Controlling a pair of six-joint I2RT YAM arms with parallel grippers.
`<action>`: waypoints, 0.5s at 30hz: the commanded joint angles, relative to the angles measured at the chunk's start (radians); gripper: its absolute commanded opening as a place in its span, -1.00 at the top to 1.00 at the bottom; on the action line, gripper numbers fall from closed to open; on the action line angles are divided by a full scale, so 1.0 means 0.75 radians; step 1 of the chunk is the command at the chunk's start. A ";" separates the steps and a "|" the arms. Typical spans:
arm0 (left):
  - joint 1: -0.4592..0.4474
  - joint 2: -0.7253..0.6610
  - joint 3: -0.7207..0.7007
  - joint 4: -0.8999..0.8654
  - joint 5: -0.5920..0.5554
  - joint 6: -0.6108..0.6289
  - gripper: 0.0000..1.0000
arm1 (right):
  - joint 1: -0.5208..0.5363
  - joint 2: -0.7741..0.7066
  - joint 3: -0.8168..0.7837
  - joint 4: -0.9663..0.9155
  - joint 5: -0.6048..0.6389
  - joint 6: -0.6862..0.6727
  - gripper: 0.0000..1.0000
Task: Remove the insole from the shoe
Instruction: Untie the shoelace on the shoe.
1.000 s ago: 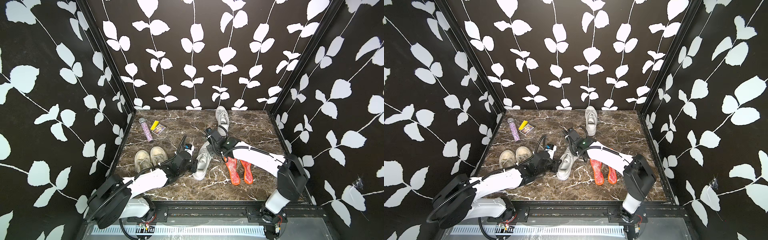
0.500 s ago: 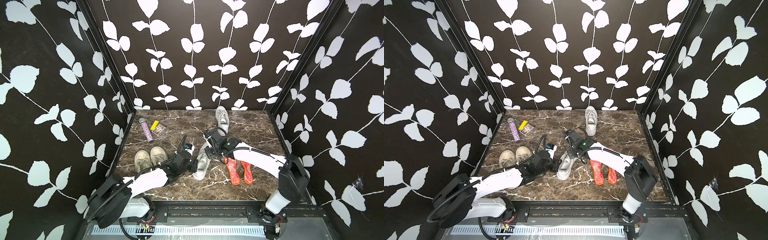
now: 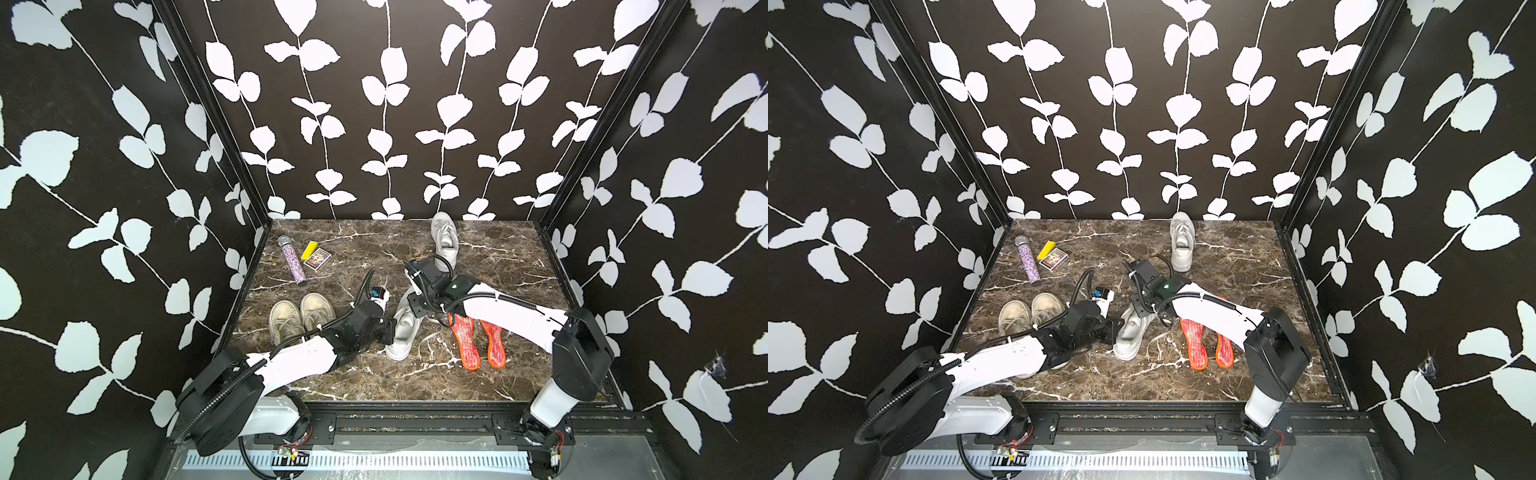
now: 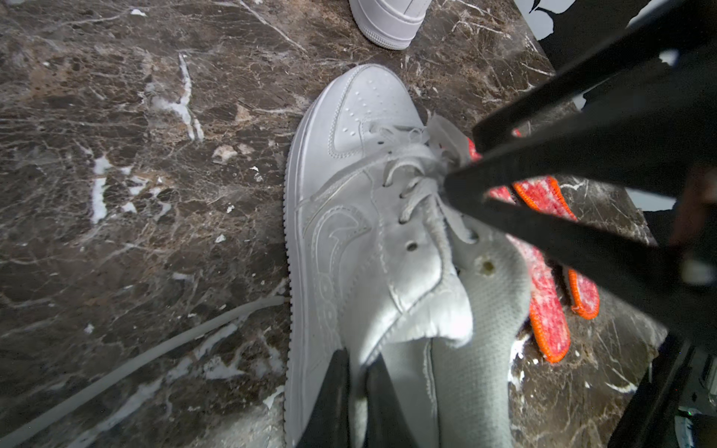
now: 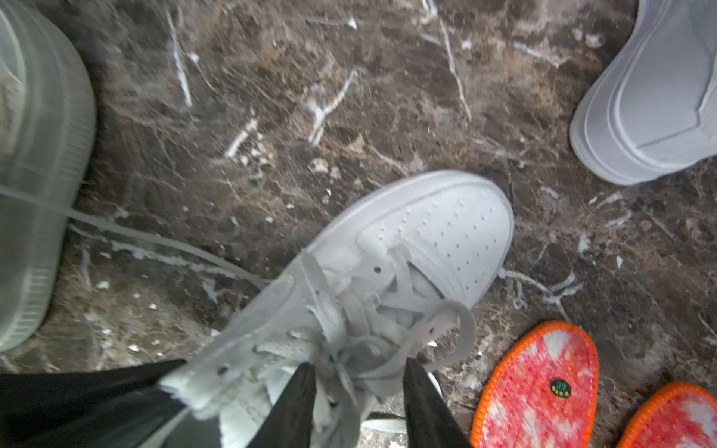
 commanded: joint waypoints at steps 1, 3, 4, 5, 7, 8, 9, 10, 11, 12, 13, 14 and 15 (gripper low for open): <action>-0.003 0.017 0.009 -0.029 0.007 -0.001 0.77 | 0.008 0.036 0.079 0.028 -0.010 0.027 0.25; -0.006 0.015 0.005 -0.032 0.008 0.000 0.78 | 0.008 0.040 0.084 0.046 -0.012 0.029 0.25; -0.004 0.012 0.002 -0.031 0.006 -0.002 0.78 | 0.007 0.047 0.085 0.052 -0.011 0.030 0.25; -0.006 0.011 0.000 -0.031 0.005 -0.001 0.77 | 0.006 0.059 0.094 0.052 -0.012 0.028 0.25; -0.004 0.011 -0.001 -0.031 0.003 -0.001 0.78 | 0.006 0.093 0.124 0.024 -0.013 0.022 0.27; -0.004 0.011 -0.001 -0.032 0.003 0.001 0.77 | 0.007 0.110 0.134 0.012 -0.014 0.022 0.28; -0.004 0.011 -0.001 -0.031 0.003 -0.001 0.78 | 0.006 0.118 0.137 0.009 -0.022 0.023 0.29; -0.005 0.011 0.001 -0.031 0.002 0.003 0.77 | 0.006 0.125 0.131 0.010 -0.029 0.025 0.29; -0.005 0.010 0.001 -0.031 0.001 0.002 0.78 | 0.006 0.130 0.124 0.011 -0.035 0.027 0.30; -0.004 0.011 0.001 -0.029 0.000 0.002 0.78 | 0.006 0.136 0.120 0.011 -0.039 0.030 0.31; -0.006 0.012 0.001 -0.029 -0.001 0.002 0.78 | 0.006 0.143 0.117 0.005 -0.037 0.030 0.33; -0.005 0.013 -0.001 -0.027 -0.001 0.002 0.77 | 0.007 0.152 0.116 -0.006 -0.033 0.031 0.35; -0.005 0.015 -0.001 -0.028 0.000 0.002 0.77 | 0.006 0.157 0.113 -0.014 -0.027 0.031 0.38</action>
